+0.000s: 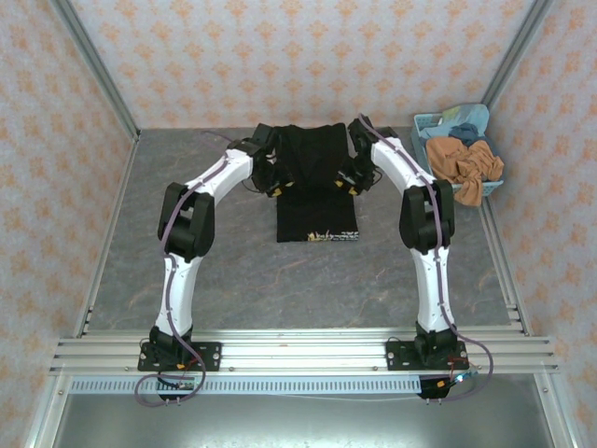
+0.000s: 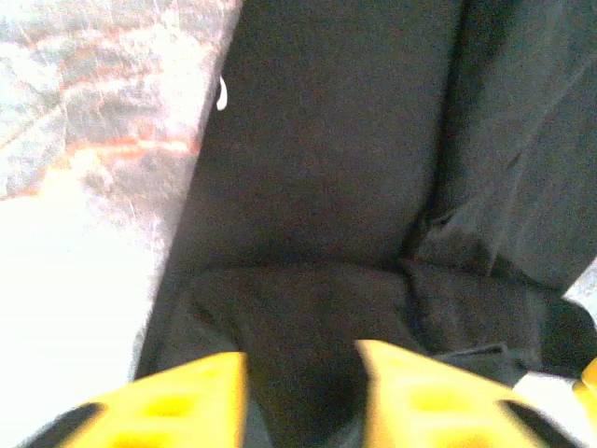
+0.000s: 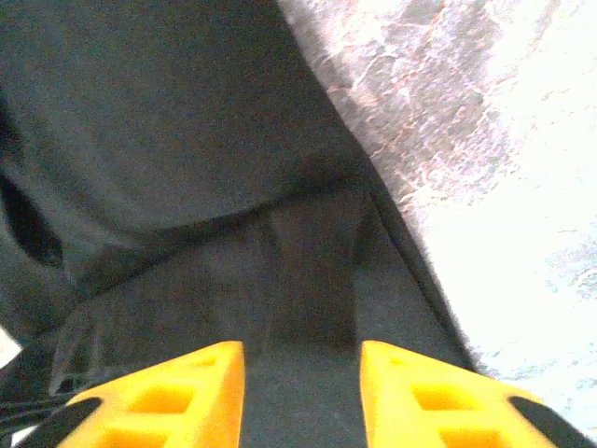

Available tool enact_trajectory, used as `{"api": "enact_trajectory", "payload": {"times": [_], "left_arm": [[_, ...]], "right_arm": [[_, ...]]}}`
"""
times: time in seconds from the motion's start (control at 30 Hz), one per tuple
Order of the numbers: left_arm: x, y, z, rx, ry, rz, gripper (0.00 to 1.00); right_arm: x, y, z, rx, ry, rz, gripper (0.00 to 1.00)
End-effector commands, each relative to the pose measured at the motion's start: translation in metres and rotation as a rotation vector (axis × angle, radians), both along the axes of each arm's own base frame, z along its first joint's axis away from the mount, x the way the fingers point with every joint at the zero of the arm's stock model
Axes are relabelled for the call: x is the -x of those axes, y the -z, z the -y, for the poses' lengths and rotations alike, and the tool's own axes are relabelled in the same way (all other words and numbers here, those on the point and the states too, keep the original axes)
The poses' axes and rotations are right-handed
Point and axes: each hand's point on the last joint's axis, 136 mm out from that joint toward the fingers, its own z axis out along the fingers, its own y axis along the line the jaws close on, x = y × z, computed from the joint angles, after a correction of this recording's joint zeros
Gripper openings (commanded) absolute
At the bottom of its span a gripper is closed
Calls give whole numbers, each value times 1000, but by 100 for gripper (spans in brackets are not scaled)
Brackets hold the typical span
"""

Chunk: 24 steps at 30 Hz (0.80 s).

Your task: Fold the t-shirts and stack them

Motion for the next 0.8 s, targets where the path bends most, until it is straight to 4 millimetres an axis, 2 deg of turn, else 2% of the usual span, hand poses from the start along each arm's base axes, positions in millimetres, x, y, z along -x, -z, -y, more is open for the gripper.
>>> {"api": "enact_trajectory", "payload": {"times": [0.0, 0.1, 0.2, 0.3, 0.43, 0.57, 0.67, 0.77], "left_arm": [[-5, -28, -10, -30, 1, 66, 61], [13, -43, -23, -56, -35, 86, 62], [54, -39, -29, -28, -79, 59, 62], [100, -21, -24, 41, -109, -23, 60], [134, 3, -9, 143, -172, -96, 59], [143, 24, 9, 207, -224, -145, 60], [143, 37, 16, 227, -261, -163, 60], [135, 41, 18, 243, -292, -147, 61]], "right_arm": [[-7, -13, 14, 20, 25, 27, 49], [-3, -29, 25, 29, 34, 58, 55], [17, -40, 31, 30, 28, 73, 58], [53, -30, 30, -7, 30, 45, 58], [99, -7, 19, -104, 39, -10, 59], [128, 15, 8, -167, 60, -76, 60], [135, 30, 6, -198, 99, -100, 60], [135, 38, 5, -199, 106, -112, 59]]}}
